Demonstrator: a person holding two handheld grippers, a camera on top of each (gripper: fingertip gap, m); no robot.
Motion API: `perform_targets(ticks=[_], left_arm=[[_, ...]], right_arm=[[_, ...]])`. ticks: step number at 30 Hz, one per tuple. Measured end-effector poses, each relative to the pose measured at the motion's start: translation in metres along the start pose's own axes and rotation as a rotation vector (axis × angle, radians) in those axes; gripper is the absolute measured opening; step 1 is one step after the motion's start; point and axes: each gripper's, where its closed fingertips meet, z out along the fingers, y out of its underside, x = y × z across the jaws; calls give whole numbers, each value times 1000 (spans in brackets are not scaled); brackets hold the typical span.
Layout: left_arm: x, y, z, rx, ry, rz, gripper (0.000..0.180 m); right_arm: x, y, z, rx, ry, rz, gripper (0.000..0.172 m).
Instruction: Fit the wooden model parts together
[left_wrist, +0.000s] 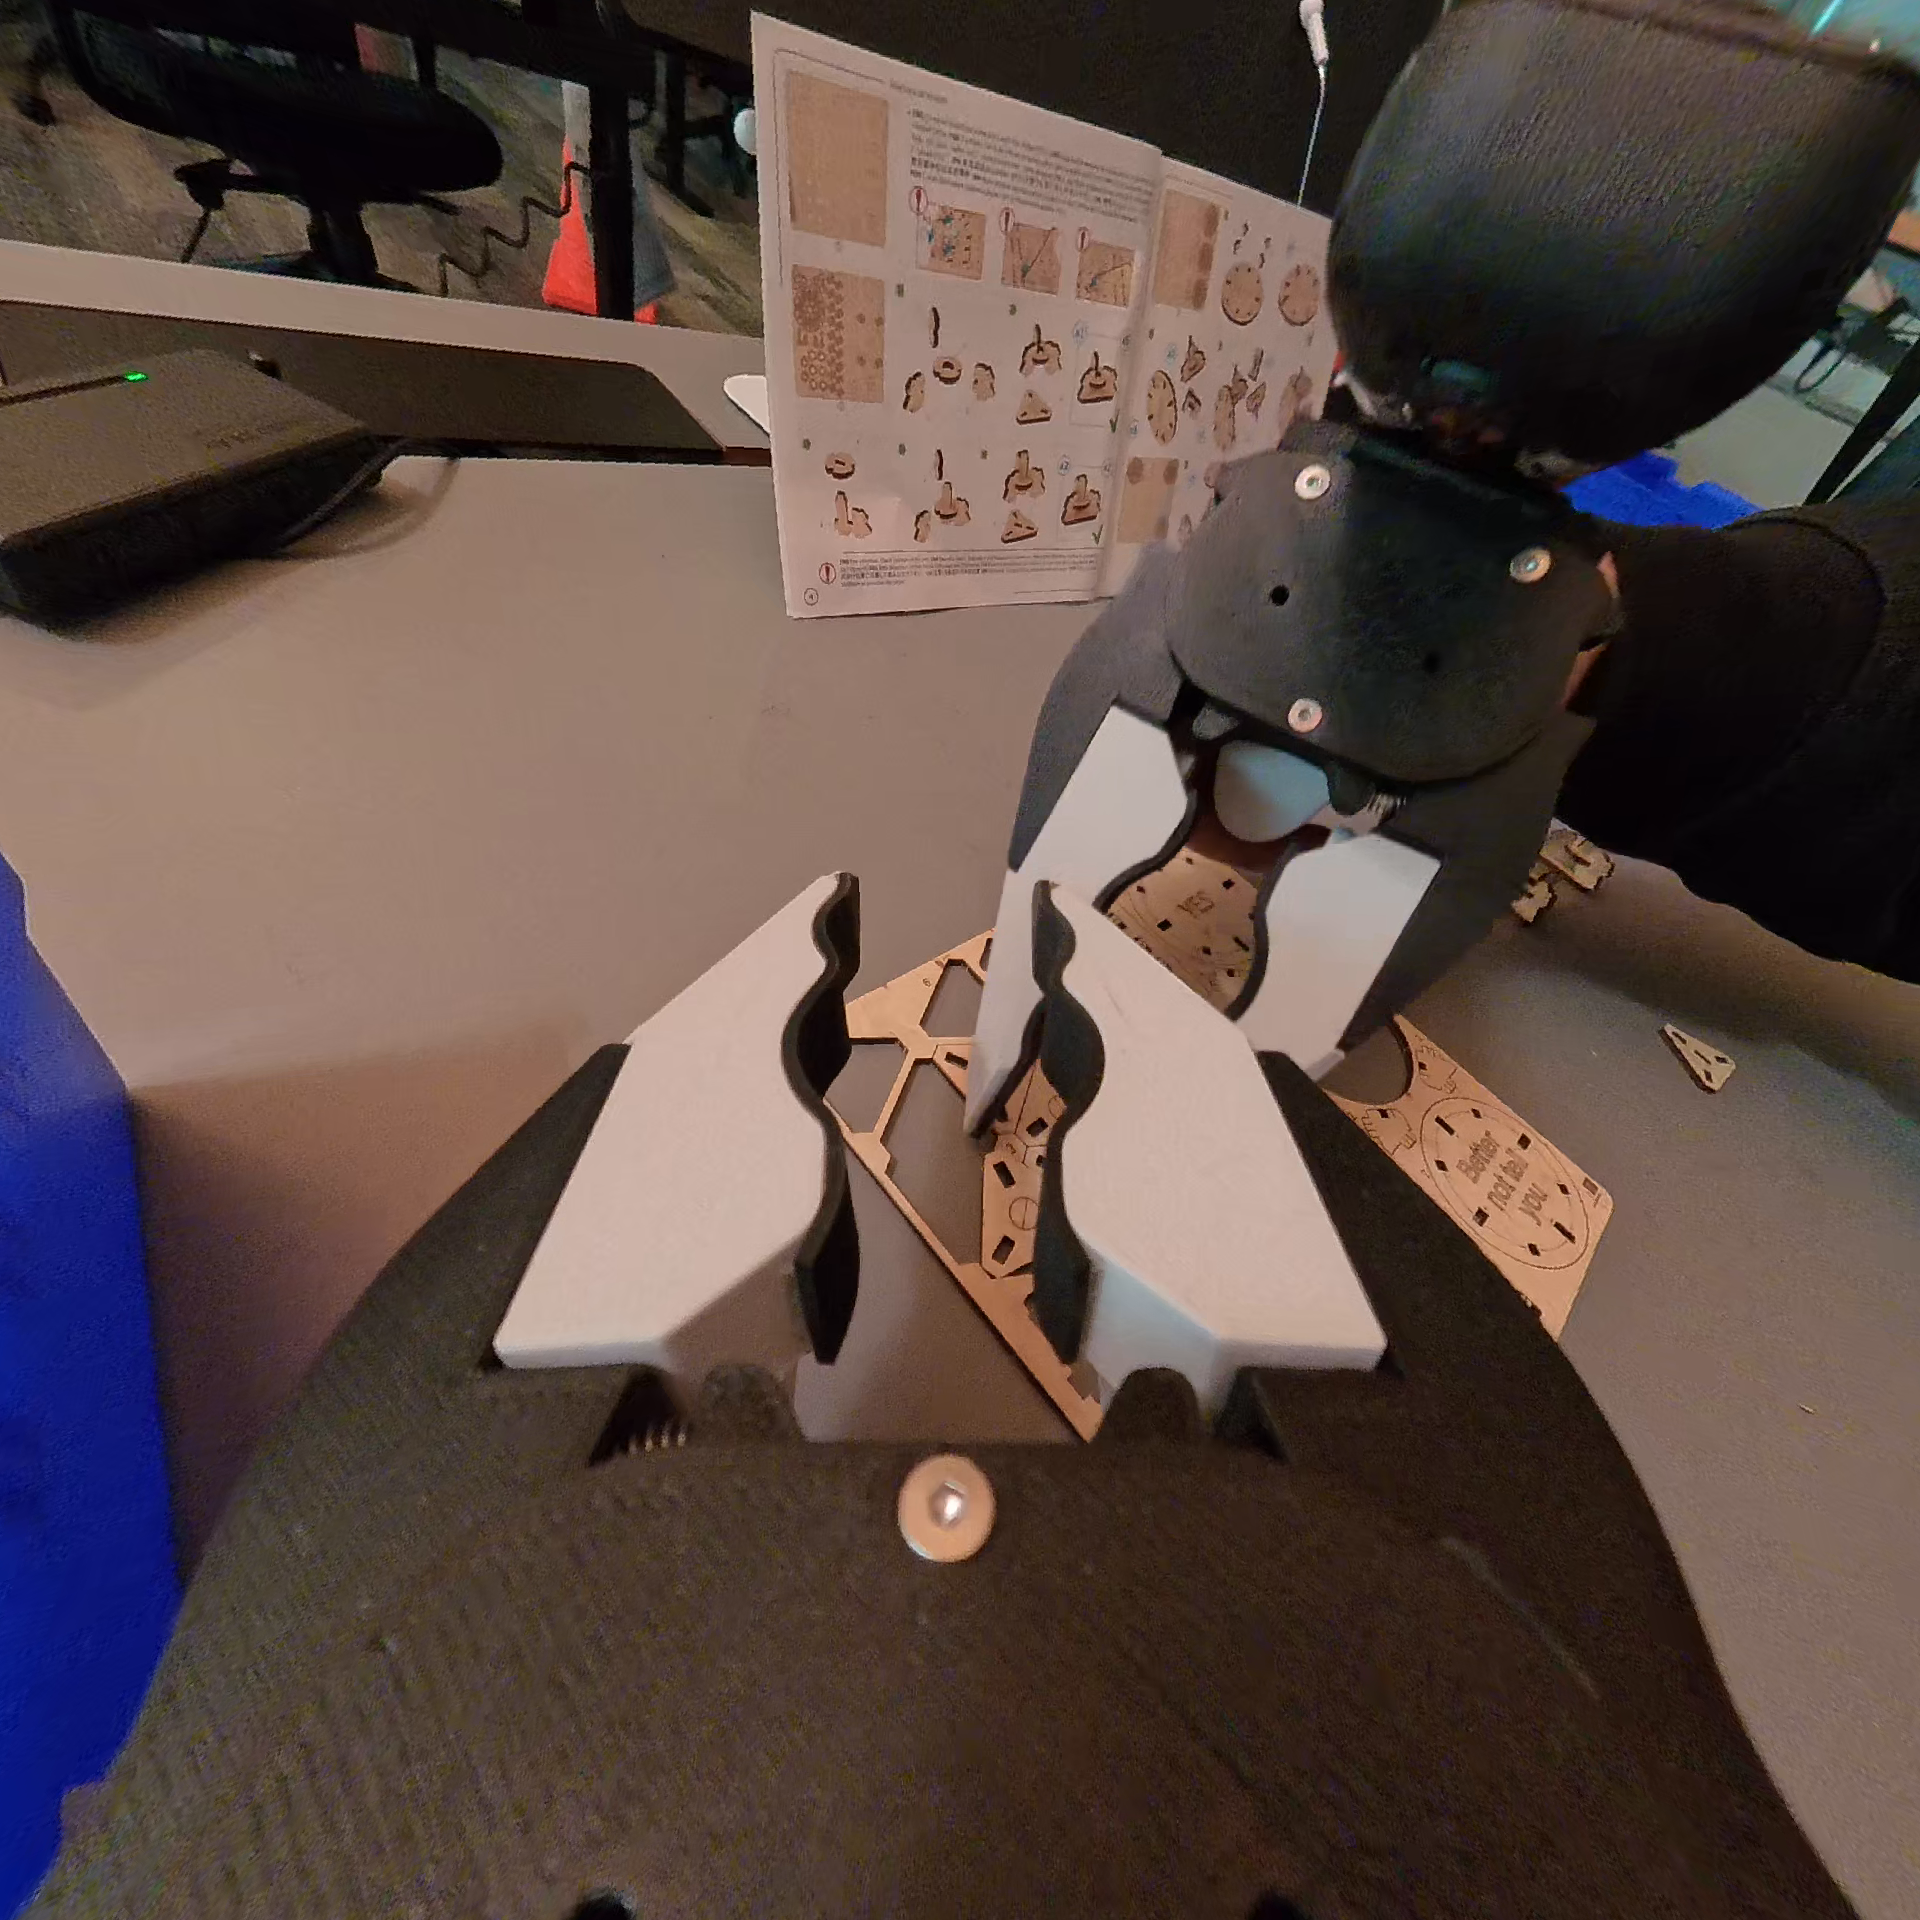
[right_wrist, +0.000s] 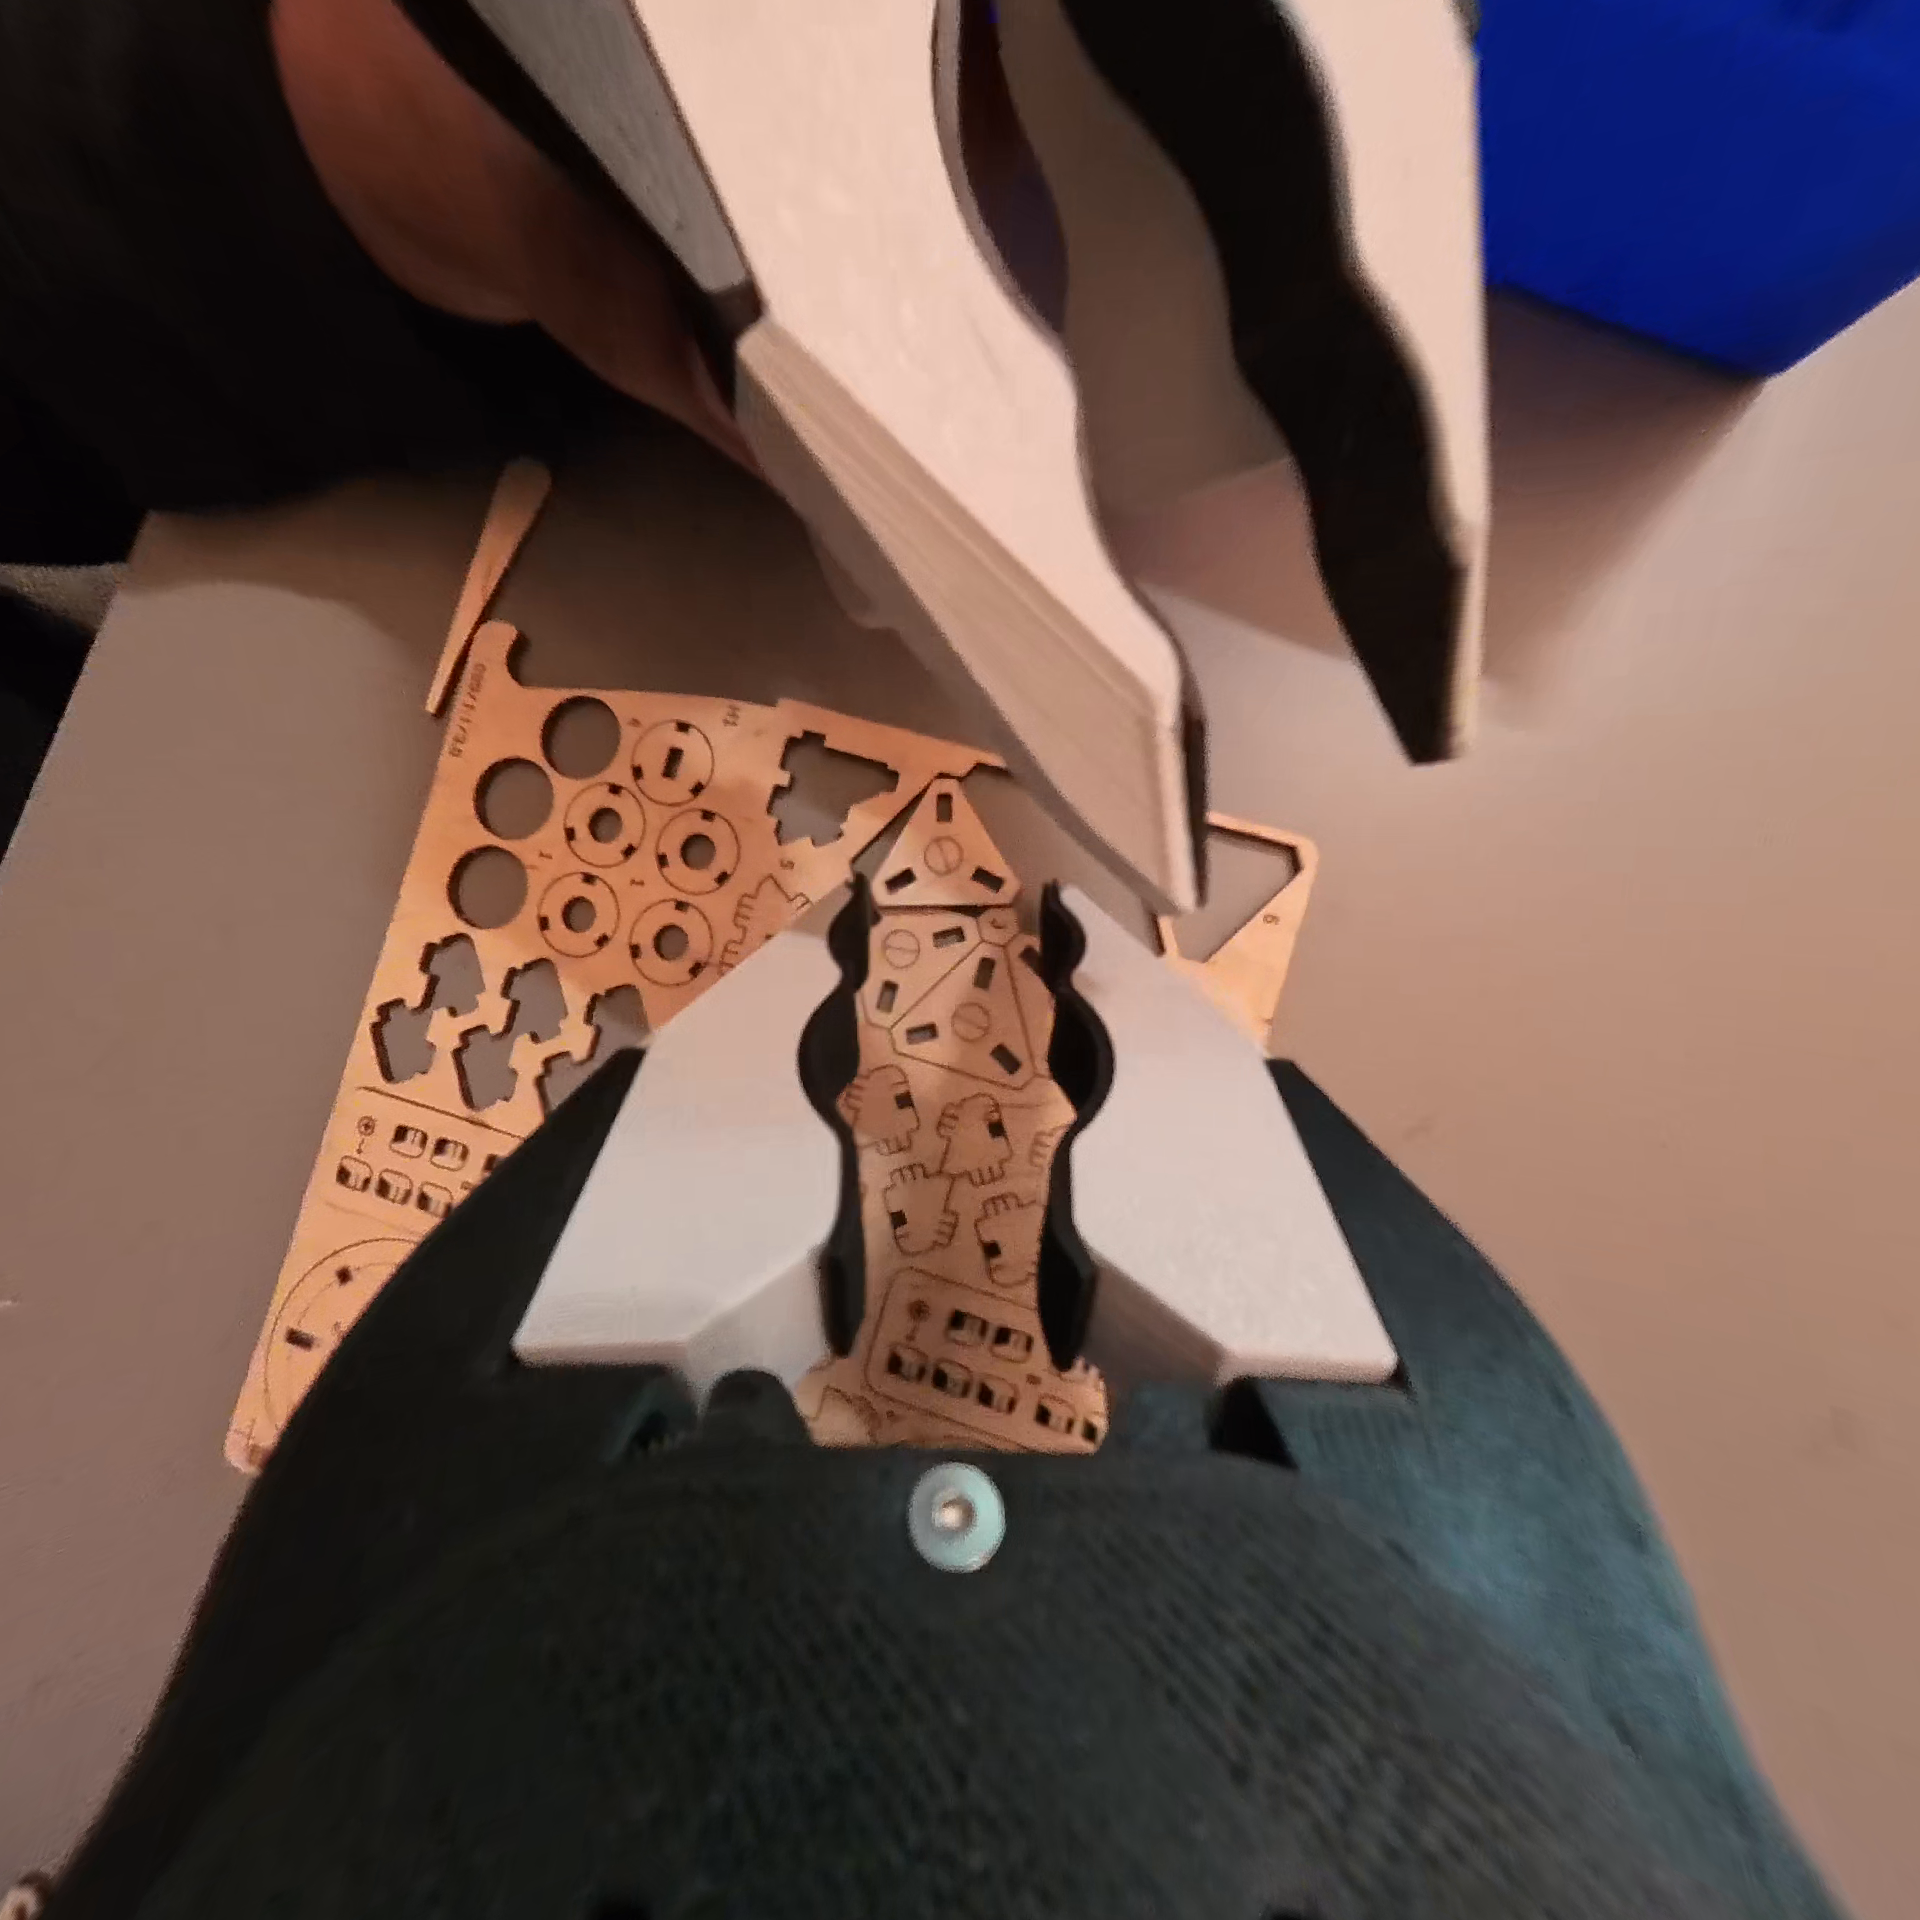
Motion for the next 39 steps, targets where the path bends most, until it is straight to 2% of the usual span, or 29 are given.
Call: perform_targets(ticks=[4, 9, 15, 18, 22, 26, 33, 39], left_arm=[[0, 0, 0, 0, 1, 0, 31], [0, 0, 0, 1, 1, 0, 31], [0, 0, 0, 0, 1, 0, 31], [0, 0, 0, 1, 1, 0, 31], [0, 0, 0, 1, 2, 0, 31], [0, 0, 0, 1, 2, 0, 31], [1, 0, 0, 2, 4, -1, 31], [2, -1, 0, 4, 8, -1, 32]], right_arm=[[-8, 2, 4, -7, -40, -3, 35], [-6, 2, 3, -17, -17, -24, 30], [-9, -4, 7, 7, -13, -56, 35], [-8, -4, 8, 8, 9, -80, 29], [-10, -7, 4, 39, 23, -57, 28], [-6, -10, -2, 74, 122, 34, 28], [-5, -10, -8, 112, 444, 212, 28], [-11, -14, -5, 200, 518, 234, 28]])
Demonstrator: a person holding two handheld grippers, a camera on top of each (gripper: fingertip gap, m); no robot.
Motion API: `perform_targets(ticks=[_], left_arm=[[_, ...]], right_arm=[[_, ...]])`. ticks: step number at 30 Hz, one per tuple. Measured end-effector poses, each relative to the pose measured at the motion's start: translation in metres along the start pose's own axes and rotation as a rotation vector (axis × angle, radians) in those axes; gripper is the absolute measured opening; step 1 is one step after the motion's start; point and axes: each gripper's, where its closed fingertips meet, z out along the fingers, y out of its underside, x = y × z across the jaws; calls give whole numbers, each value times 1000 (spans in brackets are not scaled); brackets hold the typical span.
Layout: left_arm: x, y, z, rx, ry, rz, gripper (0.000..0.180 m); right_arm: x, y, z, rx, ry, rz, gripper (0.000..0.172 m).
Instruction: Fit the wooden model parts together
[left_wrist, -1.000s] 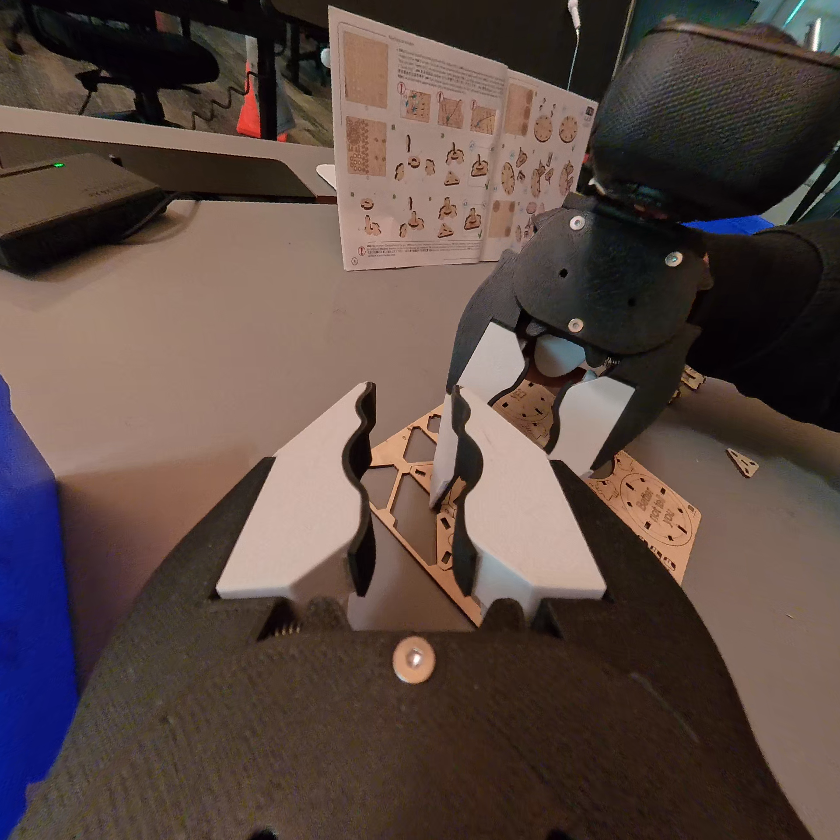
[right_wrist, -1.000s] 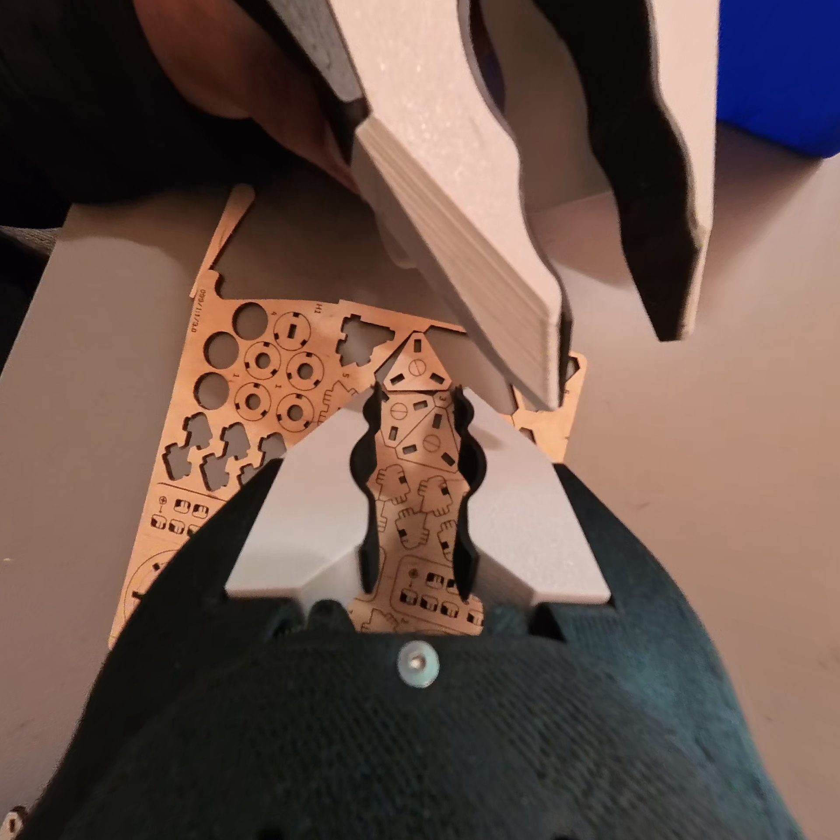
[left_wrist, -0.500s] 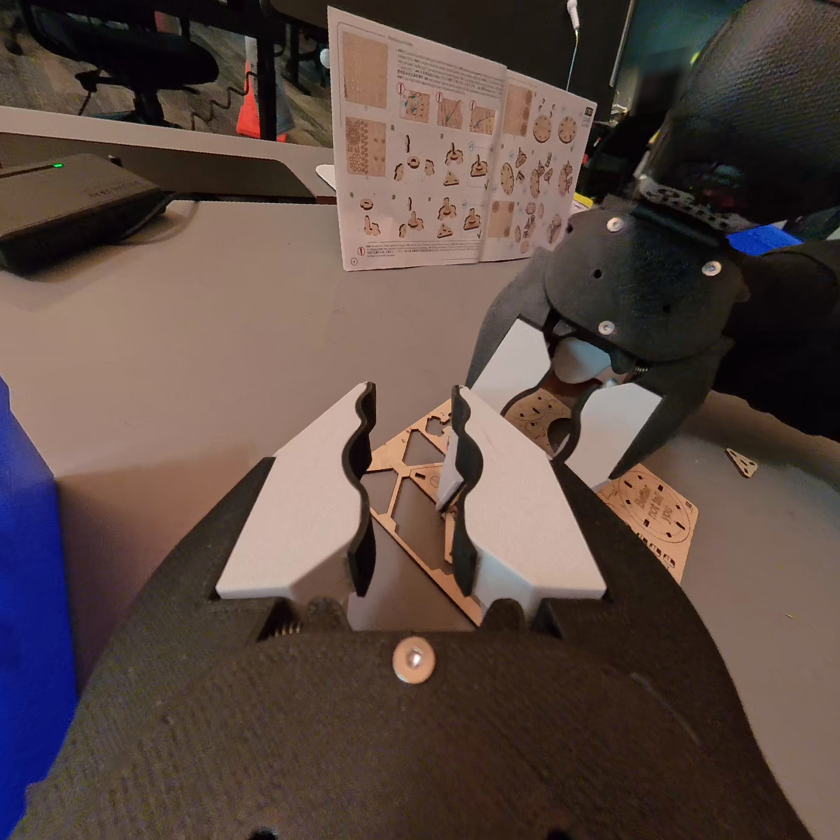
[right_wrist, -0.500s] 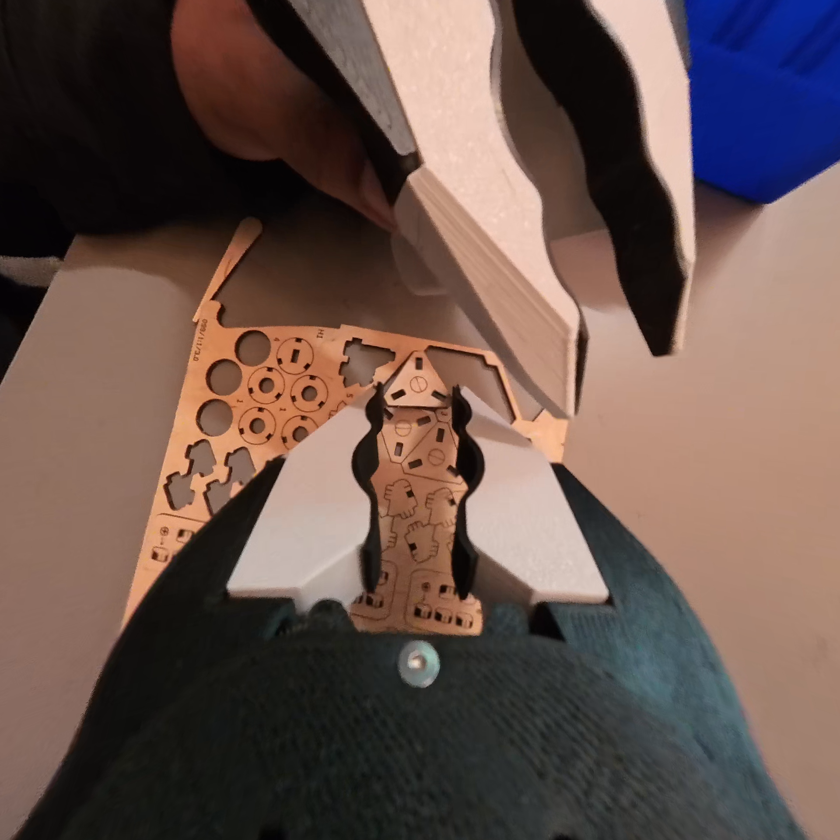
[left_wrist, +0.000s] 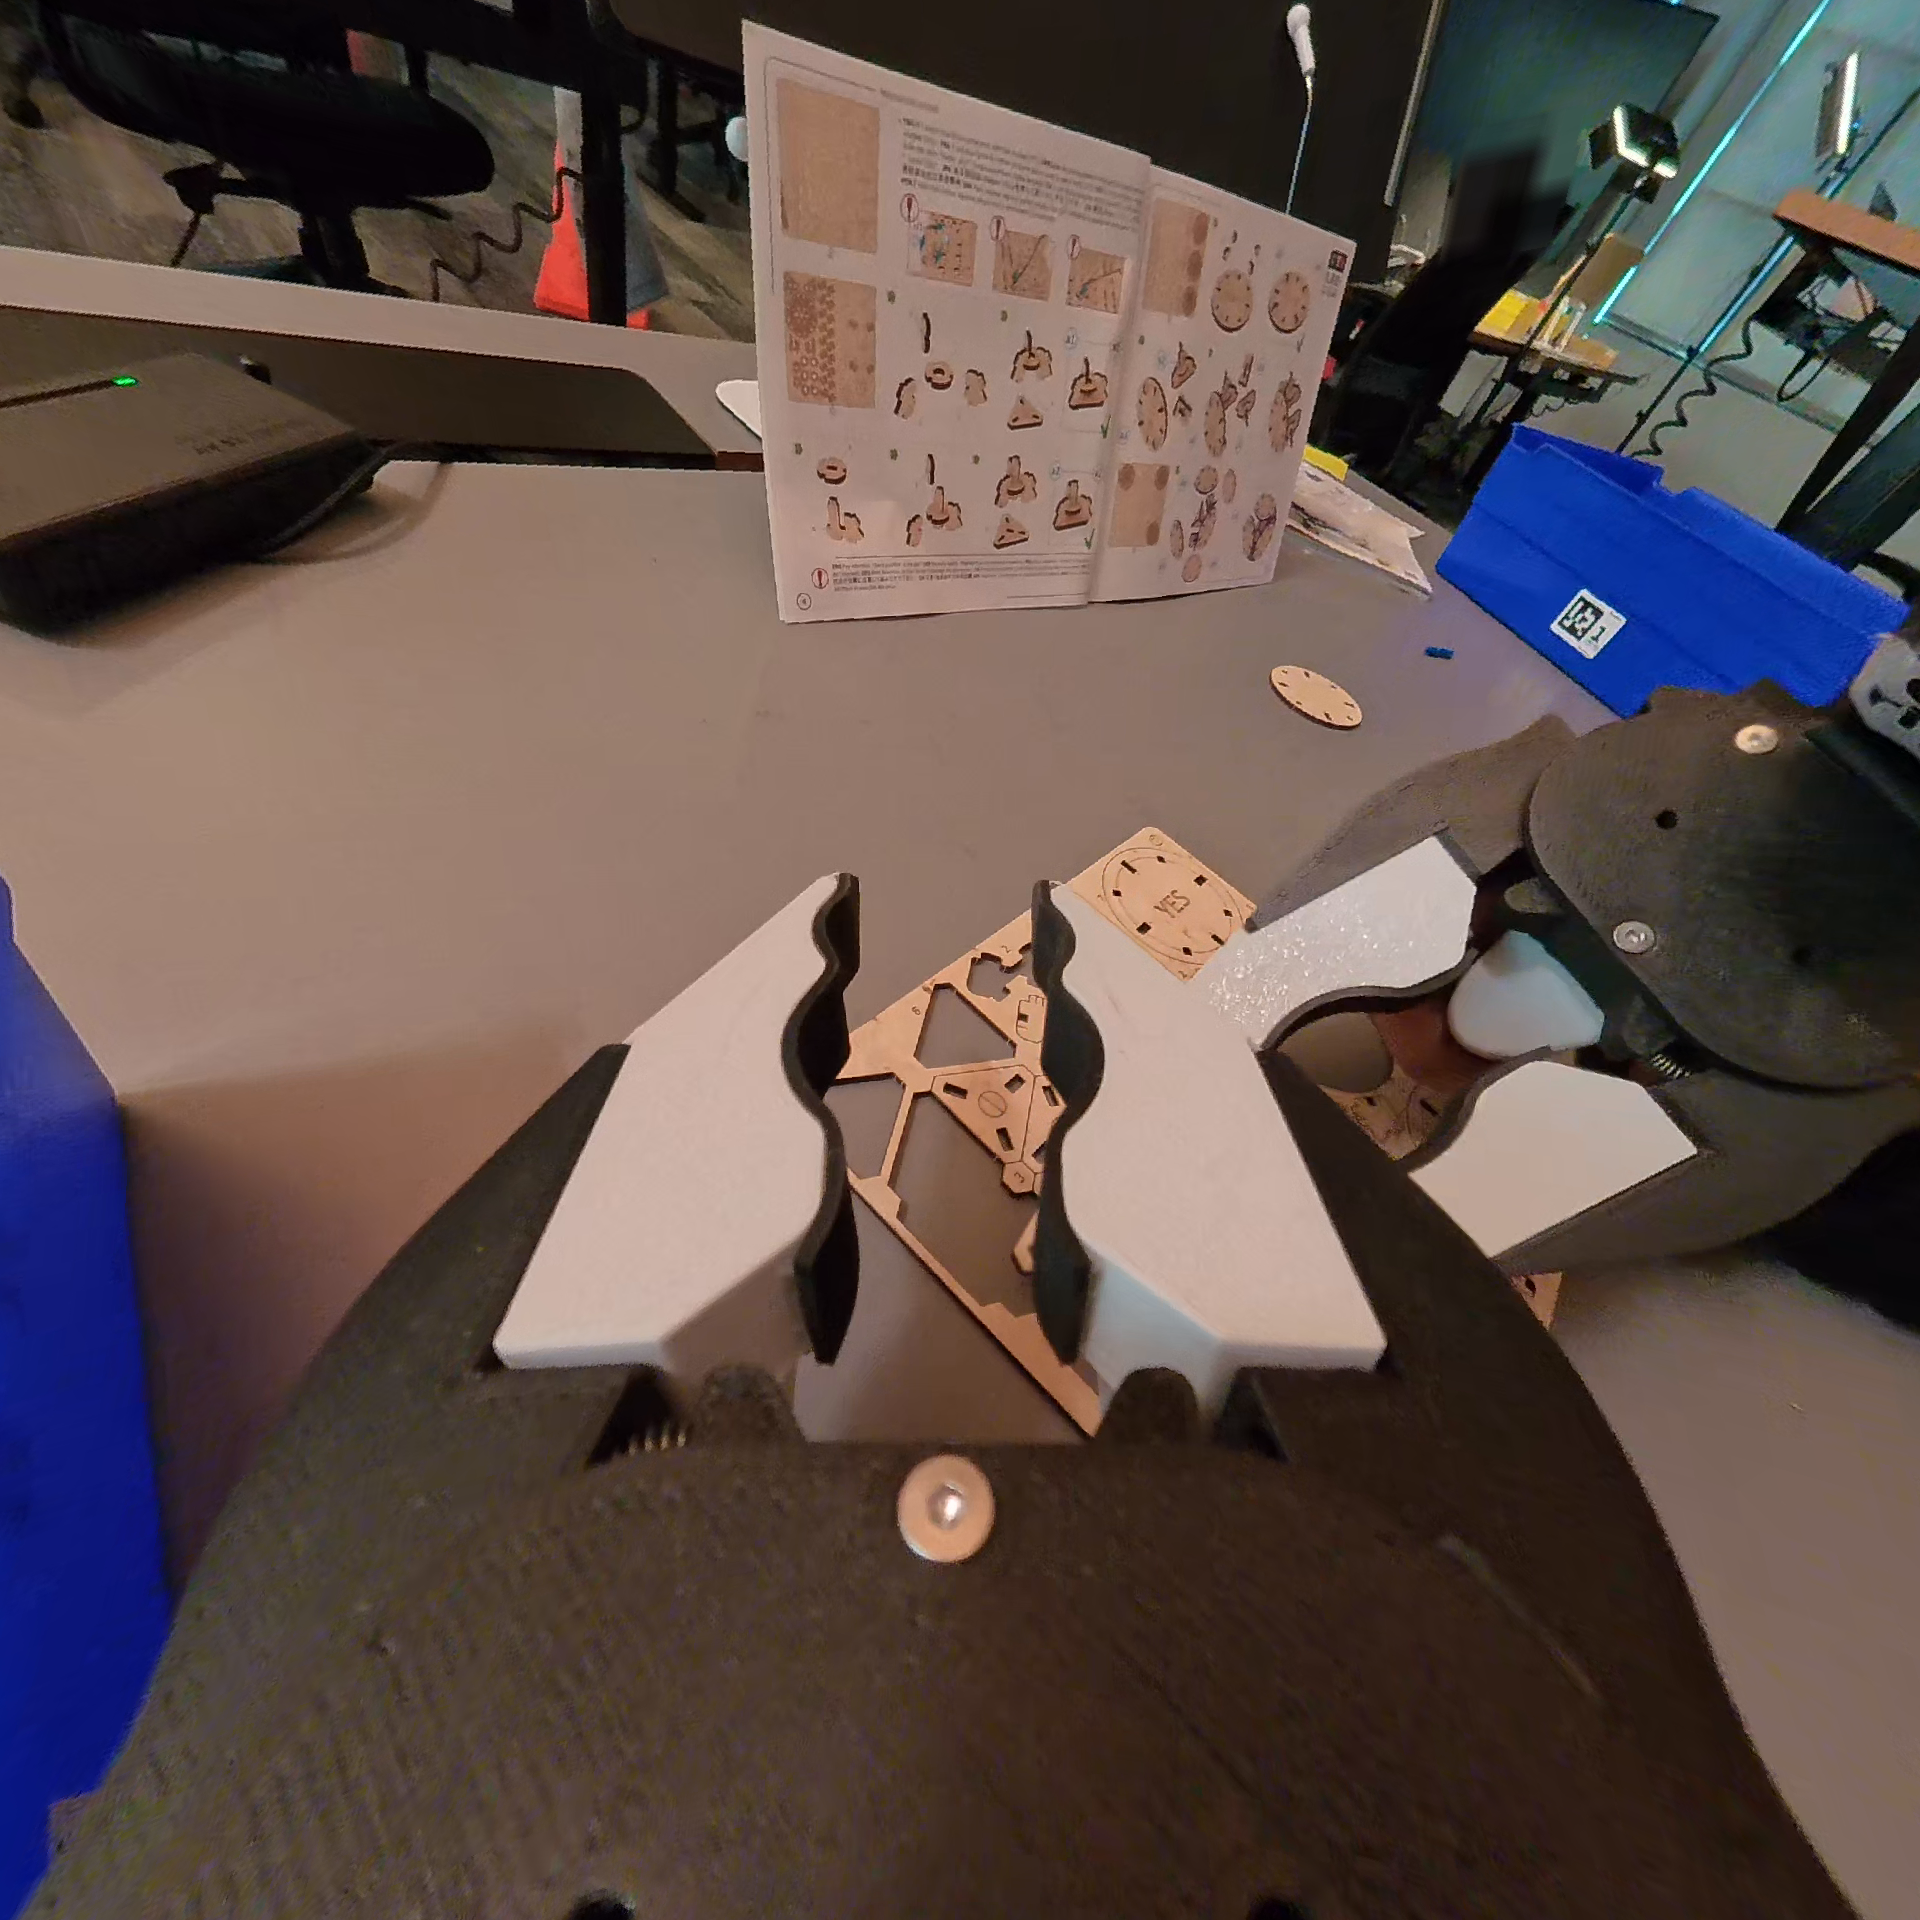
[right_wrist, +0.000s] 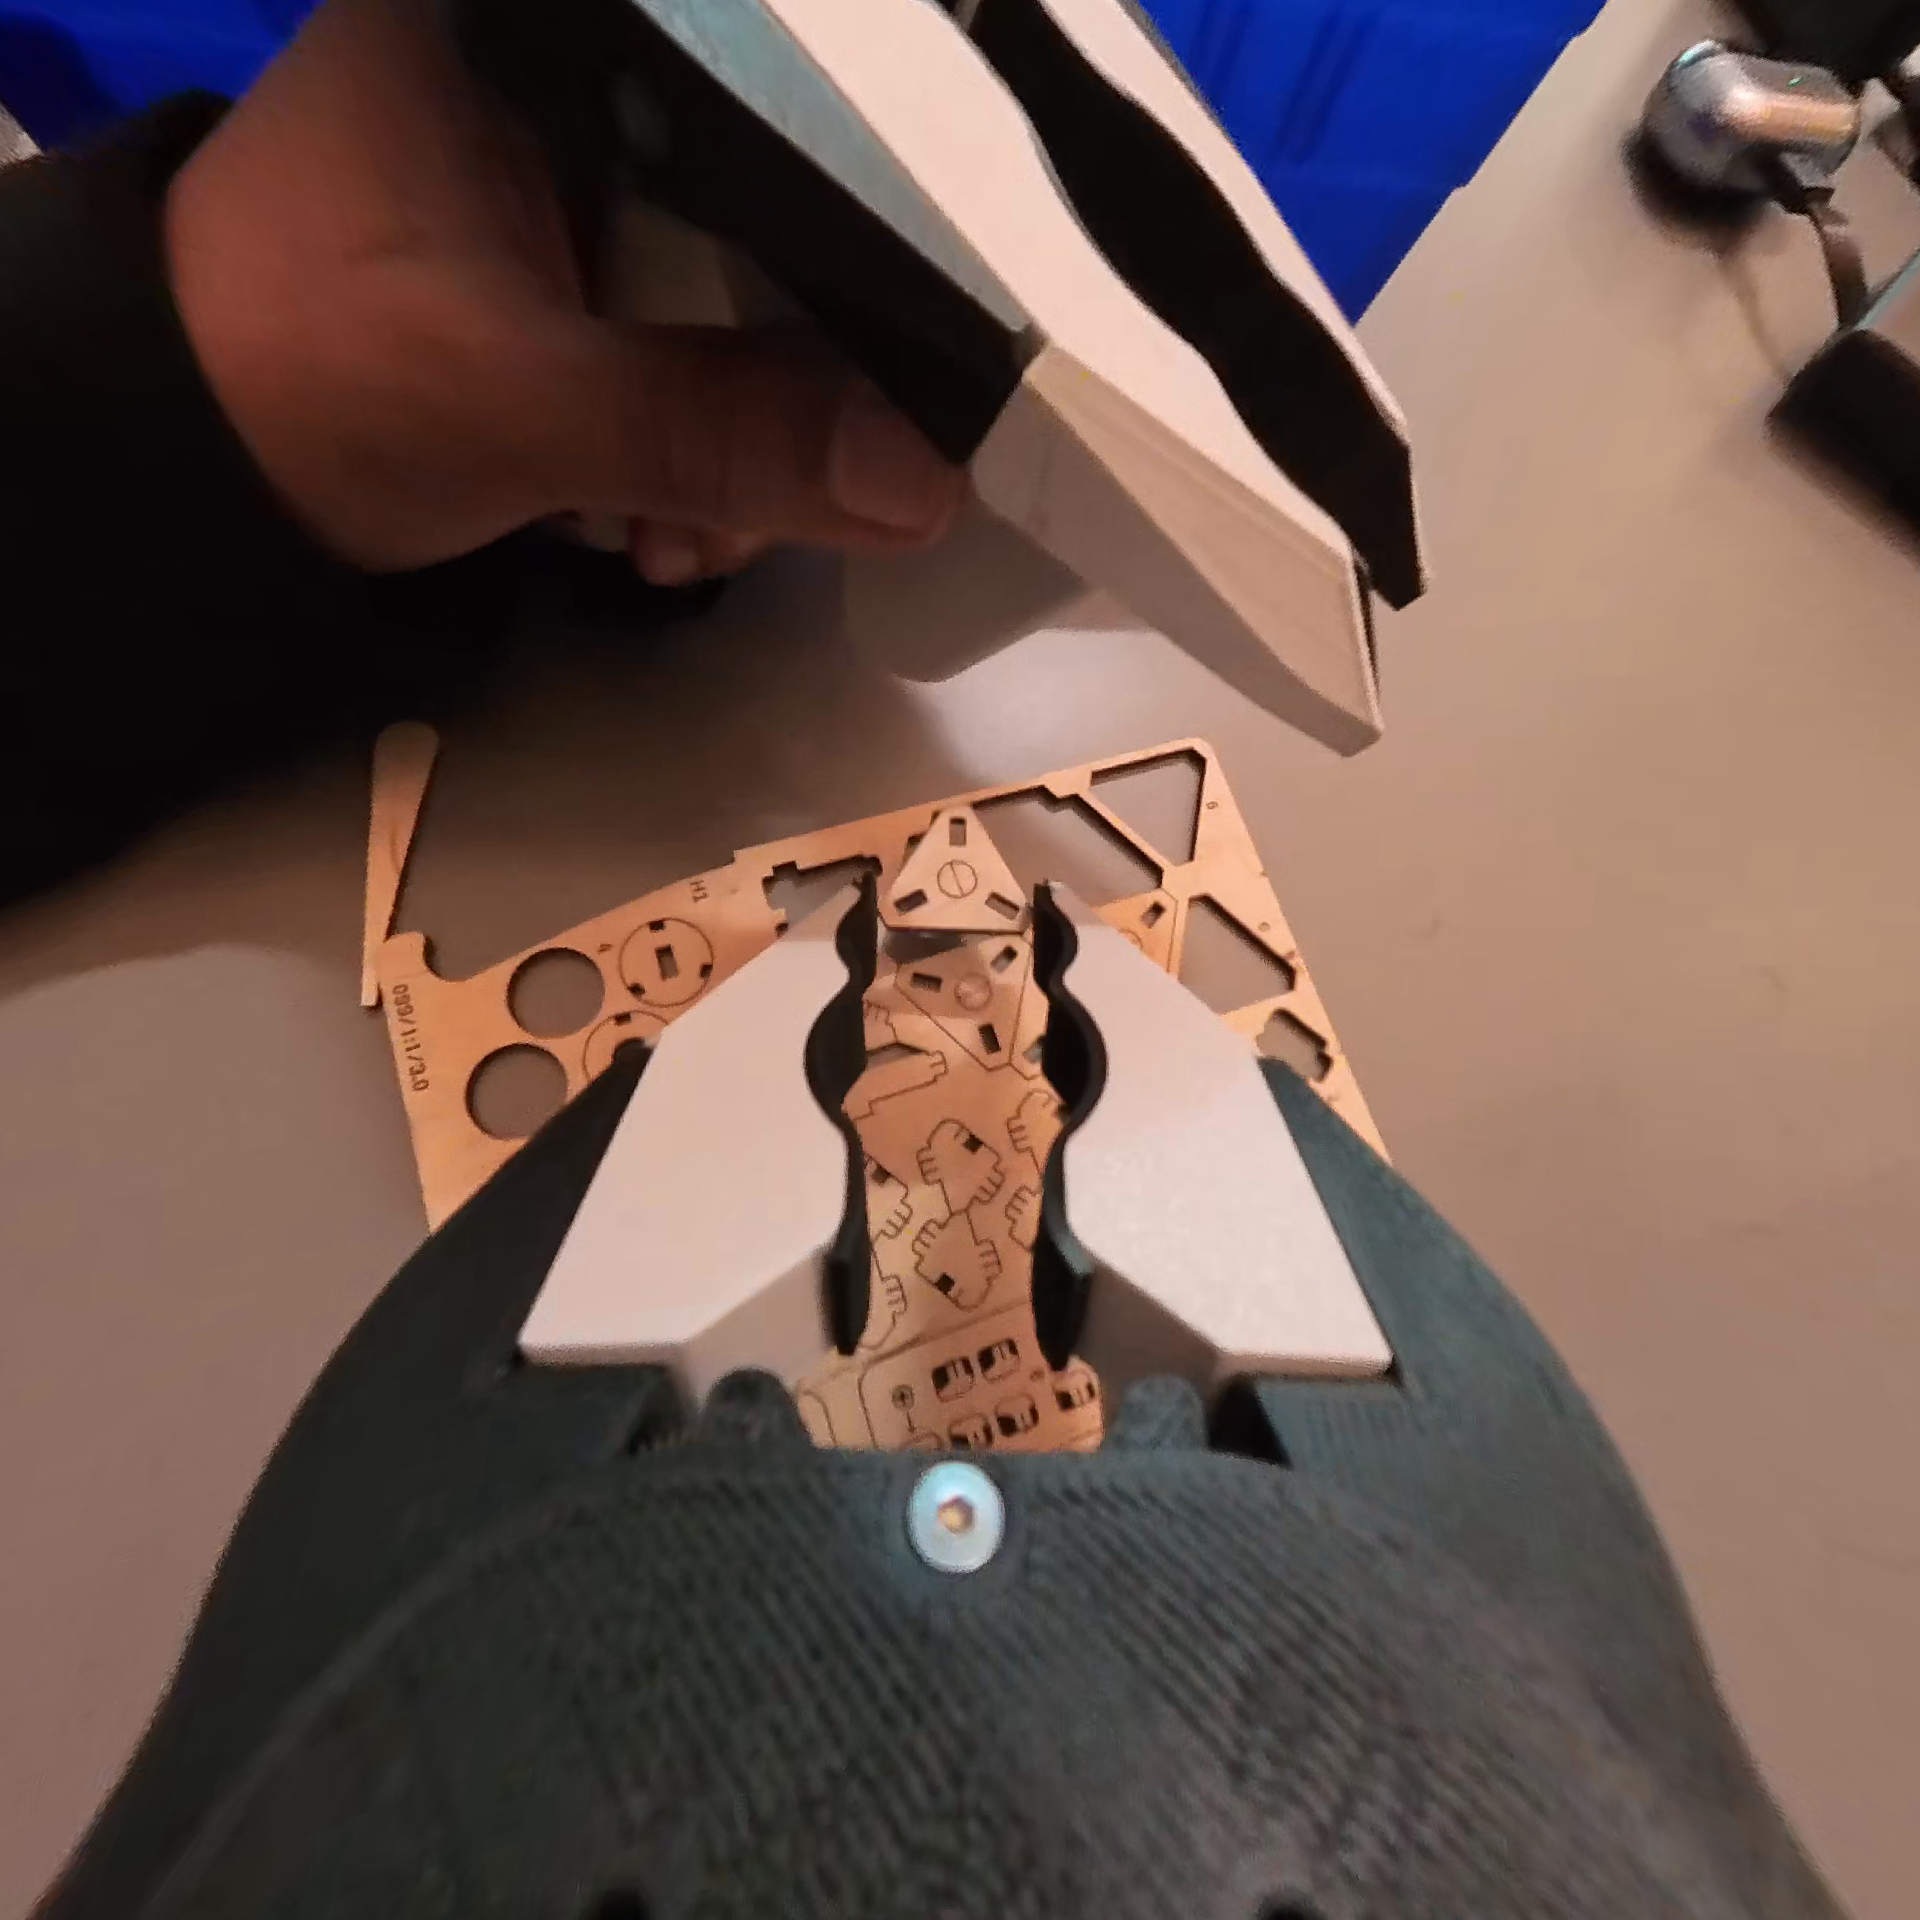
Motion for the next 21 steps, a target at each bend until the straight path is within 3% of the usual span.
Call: perform_targets(ticks=[21], left_arm=[[0, 2, 1, -9, 0, -2, 32]], right_arm=[[-8, 10, 8, -39, -116, -161, 28]])
